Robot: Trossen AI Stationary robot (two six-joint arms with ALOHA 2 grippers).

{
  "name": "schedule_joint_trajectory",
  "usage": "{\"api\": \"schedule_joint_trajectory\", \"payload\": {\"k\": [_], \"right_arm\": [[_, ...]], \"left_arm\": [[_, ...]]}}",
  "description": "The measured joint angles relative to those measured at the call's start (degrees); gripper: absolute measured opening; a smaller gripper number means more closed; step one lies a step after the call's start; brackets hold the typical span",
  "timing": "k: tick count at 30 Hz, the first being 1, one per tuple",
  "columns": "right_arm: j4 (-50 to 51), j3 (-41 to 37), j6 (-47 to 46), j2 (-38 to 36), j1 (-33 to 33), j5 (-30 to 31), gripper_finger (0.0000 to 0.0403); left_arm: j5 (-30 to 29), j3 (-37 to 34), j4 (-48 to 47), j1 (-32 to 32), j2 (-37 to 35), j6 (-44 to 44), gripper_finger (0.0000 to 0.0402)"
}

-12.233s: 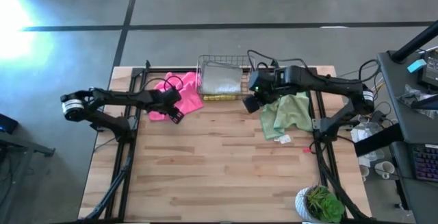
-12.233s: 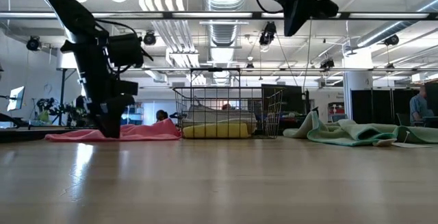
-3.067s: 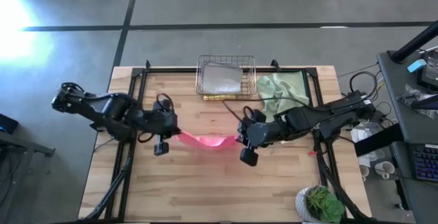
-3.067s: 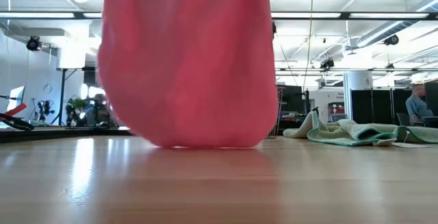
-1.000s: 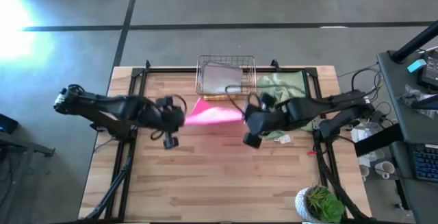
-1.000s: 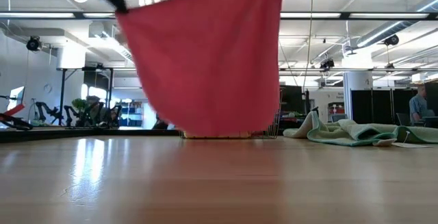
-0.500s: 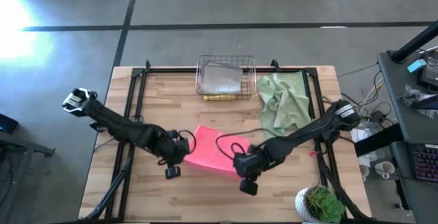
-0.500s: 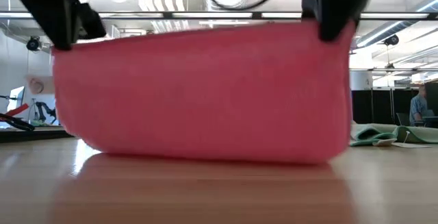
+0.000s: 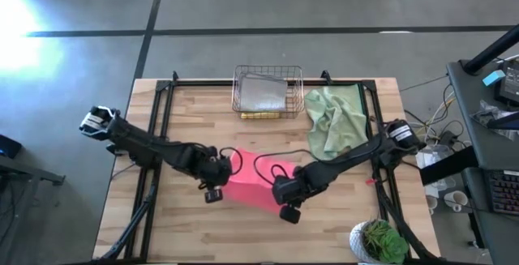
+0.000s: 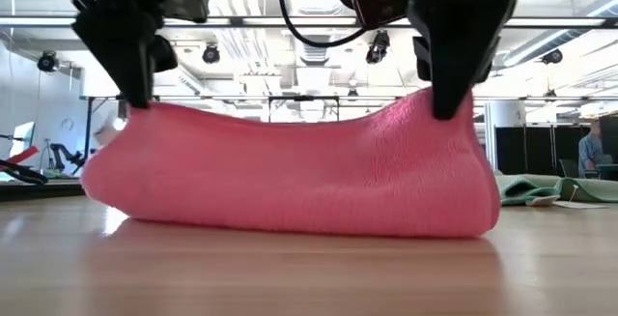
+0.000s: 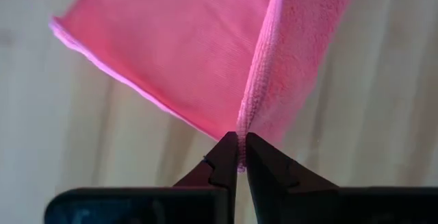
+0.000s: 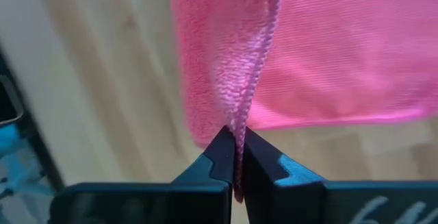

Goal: Fold microfiber towels
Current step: Fold the pink towel

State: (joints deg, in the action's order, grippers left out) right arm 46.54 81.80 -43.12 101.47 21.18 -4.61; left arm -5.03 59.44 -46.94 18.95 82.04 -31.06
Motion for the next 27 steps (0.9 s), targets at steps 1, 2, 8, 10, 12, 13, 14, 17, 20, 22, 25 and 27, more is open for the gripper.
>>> {"api": "schedule_joint_trajectory", "payload": {"k": [1, 2, 8, 10, 12, 13, 14, 17, 20, 22, 25, 27], "right_arm": [[0.75, 0.04, 0.05, -0.22, -0.46, 0.57, 0.0008], [1.43, 0.07, 0.11, -0.47, -0.89, 1.32, 0.0008], [5.45, -0.33, 0.46, -0.52, -3.84, 5.22, 0.0008], [6.12, -0.63, 0.36, -0.52, -4.72, 6.56, 0.0008], [6.4, -1.26, 0.26, -0.52, -5.48, 7.45, 0.0008], [6.38, -1.63, 0.14, -0.52, -5.85, 7.64, 0.0008], [6.35, -2.08, -0.29, -0.52, -6.19, 7.64, 0.0008], [6.43, -3.44, -1.55, -0.52, -6.68, 7.75, 0.0008], [6.44, -4.61, -2.23, -0.5, -6.84, 7.89, 0.0008], [6.29, -5.22, -3.22, -0.5, -6.91, 8.61, 0.0008], [6.23, -5.92, -3.84, -0.5, -7.23, 9.31, 0.0008], [6.2, -6.16, -3.84, -0.48, -7.5, 9.36, 0.0008]], "left_arm": [[-0.16, 0.0, -0.02, -0.73, -0.02, 1.08, 0.0013], [-0.74, 0.0, -0.01, -1.45, -0.02, 1.54, 0.0013], [-3.05, -0.53, 0.1, -6.08, 0.46, 5.24, 0.0013], [-3.34, -0.63, 0.08, -7.46, 1.17, 6.21, 0.0013], [-4.84, -0.7, 0.33, -8.65, 2.05, 6.39, 0.0013], [-5.55, -0.72, 0.32, -9.23, 2.57, 6.41, 0.0013], [-6.28, -0.71, 0.45, -9.86, 3.31, 6.45, 0.0013], [-6.89, -0.55, 1.07, -11.38, 5.66, 8.49, 0.0013], [-7.47, -0.55, 2.5, -12.4, 7.71, 9.82, 0.0013], [-7.59, -0.55, 3.01, -12.84, 9.05, 10.6, 0.0013], [-9.71, -0.32, 3.02, -13.15, 10.29, 11.03, 0.0013], [-10.52, -0.24, 3.21, -13.39, 10.55, 12.19, 0.0013]]}}
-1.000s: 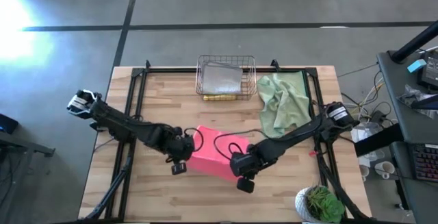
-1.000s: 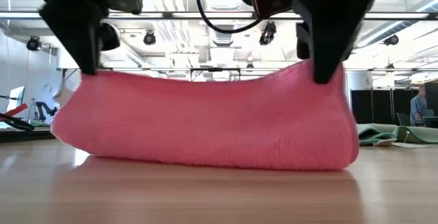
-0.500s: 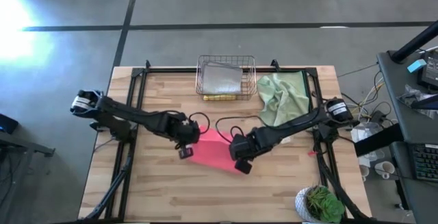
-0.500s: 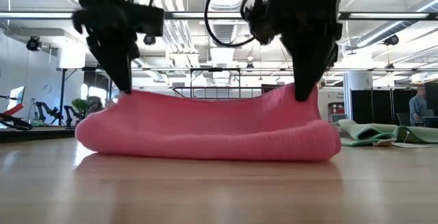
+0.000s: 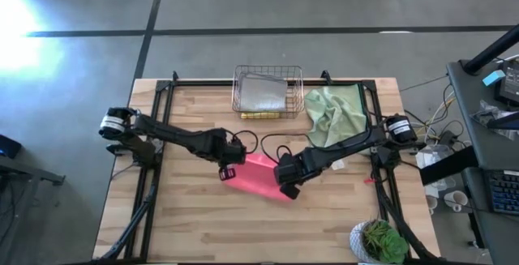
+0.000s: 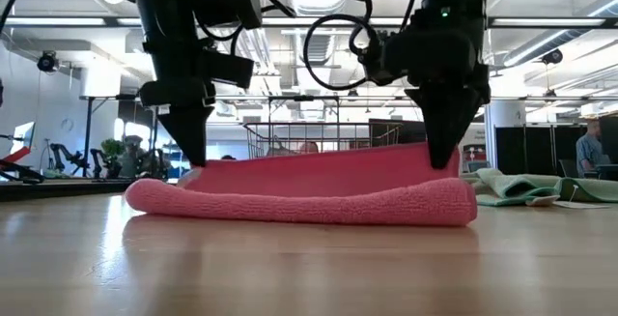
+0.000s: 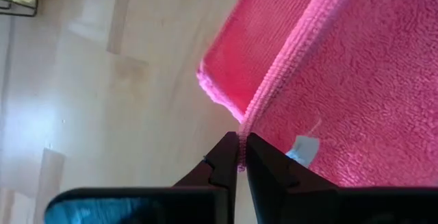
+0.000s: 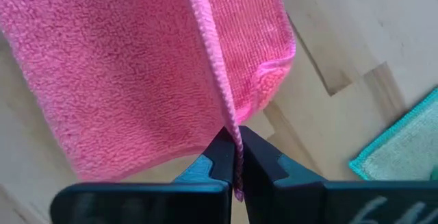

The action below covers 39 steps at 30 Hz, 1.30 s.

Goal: Fold microfiber towels
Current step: Fold the pink towel

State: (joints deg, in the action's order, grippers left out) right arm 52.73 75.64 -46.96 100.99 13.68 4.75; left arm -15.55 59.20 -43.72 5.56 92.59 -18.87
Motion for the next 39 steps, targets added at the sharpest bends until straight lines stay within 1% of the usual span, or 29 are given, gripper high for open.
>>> {"api": "schedule_joint_trajectory", "payload": {"k": [4, 7, 9, 11, 15, 21, 25, 29, 31, 34, 37, 39], "right_arm": [[-0.88, -0.18, 0.21, 0.02, -0.5, 1.26, 0.0008], [-1.45, -0.18, 0.78, 0.02, -0.51, 2.74, 0.0009], [-1.66, -0.18, 1.07, 0.02, -0.56, 2.84, 0.0009], [-1.62, -0.18, 1.01, 0.02, -0.66, 2.83, 0.0015], [-1.6, -0.18, 0.4, 0.02, -1.45, 2.8, 0.0043], [-1.56, -0.18, 0.12, 0.01, -2.96, 2.93, 0.01], [-1.39, -0.18, 0.92, -0.42, -3.4, 2.89, 0.0127], [0.68, -0.18, 1.07, -1.51, -3.4, 2.82, 0.0142], [2.66, -0.18, 0.49, -2.49, -3.4, 2.79, 0.0146], [5.83, -0.18, 0.44, -5.17, -3.4, 2.8, 0.0145], [8.11, -0.18, 0.44, -8.85, -3.4, 2.82, 0.0139], [8.26, -0.18, 0.47, -11.67, -3.4, 2.84, 0.0135]], "left_arm": [[-1.69, -0.01, -0.12, -0.56, 0.01, 0.37, 0.0013], [-5.43, -0.07, -0.08, -0.74, -0.05, 0.57, 0.0013], [-7.52, -0.07, 0.17, -0.74, -0.05, 2.78, 0.0013], [-7.64, -0.07, 0.78, -0.79, -0.05, 4.64, 0.0013], [-7.53, -0.07, 2.53, -0.84, -0.08, 6.24, 0.0013], [-7.43, 0.08, 2.78, -1.38, -0.12, 6.3, 0.0016], [-7.41, 0.13, 2.78, -1.82, -0.14, 6.3, 0.0043], [-7.41, 0.13, 2.7, -1.88, -0.26, 6.22, 0.009], [-7.34, 0.28, 1.78, -1.88, -0.66, 5.75, 0.0115], [-7.23, 2.68, -3.2, -1.92, -1.65, 5.71, 0.0146], [-6.46, 5.42, -5.53, -1.93, -3.61, 5.66, 0.016], [-3.52, 5.91, -3.87, -2.03, -5.28, 5.55, 0.0161]]}}
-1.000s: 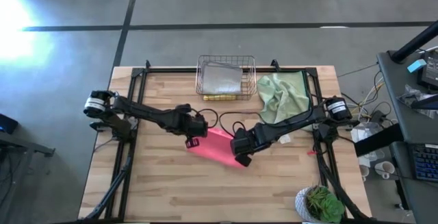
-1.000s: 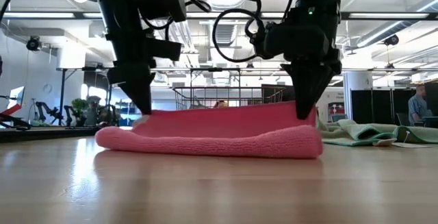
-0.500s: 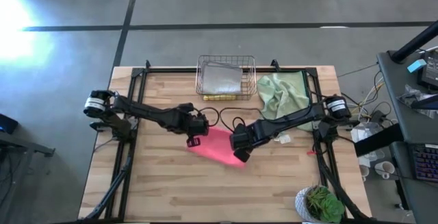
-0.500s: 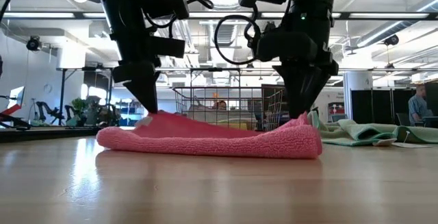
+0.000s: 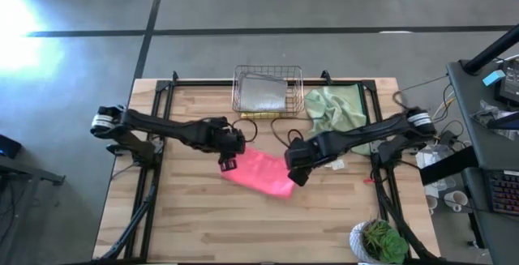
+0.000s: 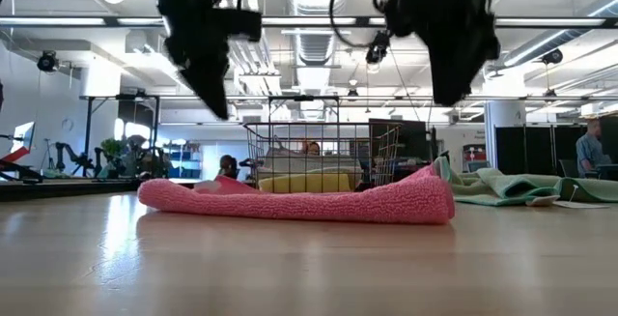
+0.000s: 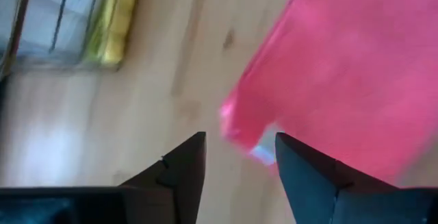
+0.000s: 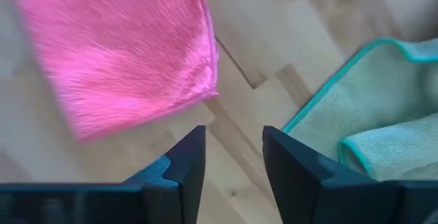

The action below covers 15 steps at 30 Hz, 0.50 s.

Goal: Fold microfiber towels
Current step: Fold the pink towel

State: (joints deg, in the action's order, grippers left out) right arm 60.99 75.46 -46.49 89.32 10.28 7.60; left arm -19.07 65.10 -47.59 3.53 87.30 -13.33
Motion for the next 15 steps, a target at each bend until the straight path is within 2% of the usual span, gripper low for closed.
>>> {"api": "schedule_joint_trajectory", "payload": {"k": [5, 11, 15], "right_arm": [[-0.48, -0.11, 0.01, -5.47, 0.17, 0.09, 0.0125], [-1.72, -0.24, 2.95, -7.35, 0.17, 0.09, 0.0116], [-1.7, -0.24, 4.66, -7.21, 0.17, 0.27, 0.0107]], "left_arm": [[9.4, -2.37, 15.1, -0.16, -2.35, -6.02, 0.0162], [11.23, -5.72, 35.86, -0.03, 0.04, -7.42, 0.0162], [11.59, -6.21, 45.61, 0.7, 3.33, -7.34, 0.0149]]}}
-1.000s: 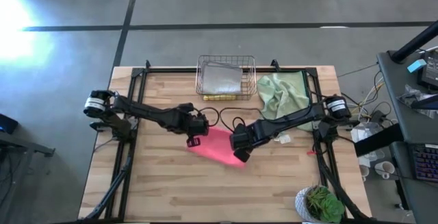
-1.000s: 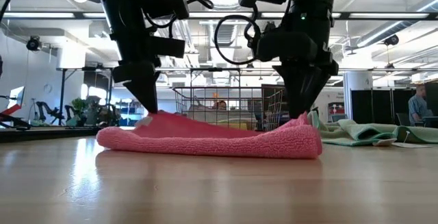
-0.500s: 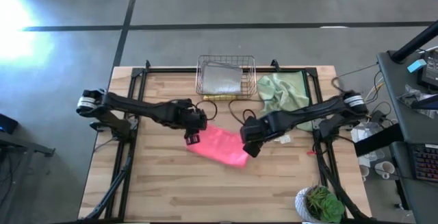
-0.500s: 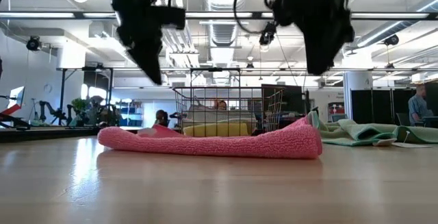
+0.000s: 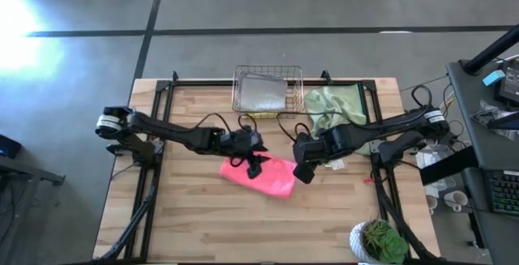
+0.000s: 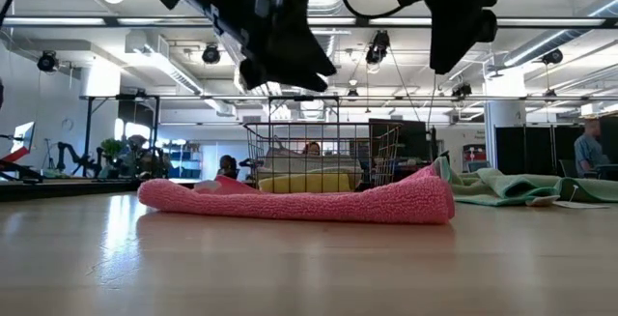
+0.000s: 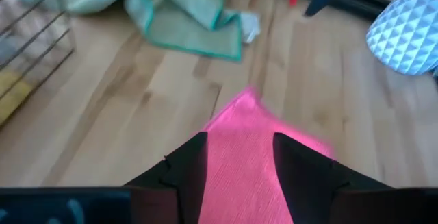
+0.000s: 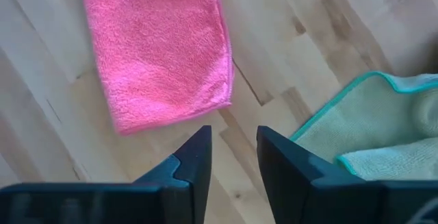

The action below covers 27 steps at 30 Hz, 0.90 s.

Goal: Fold microfiber towels
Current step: Fold the pink towel

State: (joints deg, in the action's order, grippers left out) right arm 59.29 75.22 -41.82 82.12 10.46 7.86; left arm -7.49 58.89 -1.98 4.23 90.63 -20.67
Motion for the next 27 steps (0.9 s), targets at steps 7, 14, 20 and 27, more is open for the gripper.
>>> {"api": "schedule_joint_trajectory", "payload": {"k": [7, 14, 20, 27], "right_arm": [[0.22, -0.02, -0.99, 0.03, 0.0, 2.87, 0.0079], [0.2, -0.02, 0.9, 0.1, 0.0, 2.89, 0.0051], [-0.02, -0.02, 0.92, 0.12, 0.0, 2.92, 0.0039], [-0.02, -0.02, 0.37, 0.16, 0.0, 2.95, 0.0038]], "left_arm": [[-0.01, -0.12, 1.92, 2.91, 6.48, -0.04, 0.0092], [0.02, -0.44, 1.36, 7.7, 11.59, -0.85, 0.0029], [-0.01, -0.44, -0.16, 9.76, 13.82, -4.47, 0.0003], [-0.1, -0.54, -8.12, 10.53, 14.95, -2.97, 0.0003]]}}
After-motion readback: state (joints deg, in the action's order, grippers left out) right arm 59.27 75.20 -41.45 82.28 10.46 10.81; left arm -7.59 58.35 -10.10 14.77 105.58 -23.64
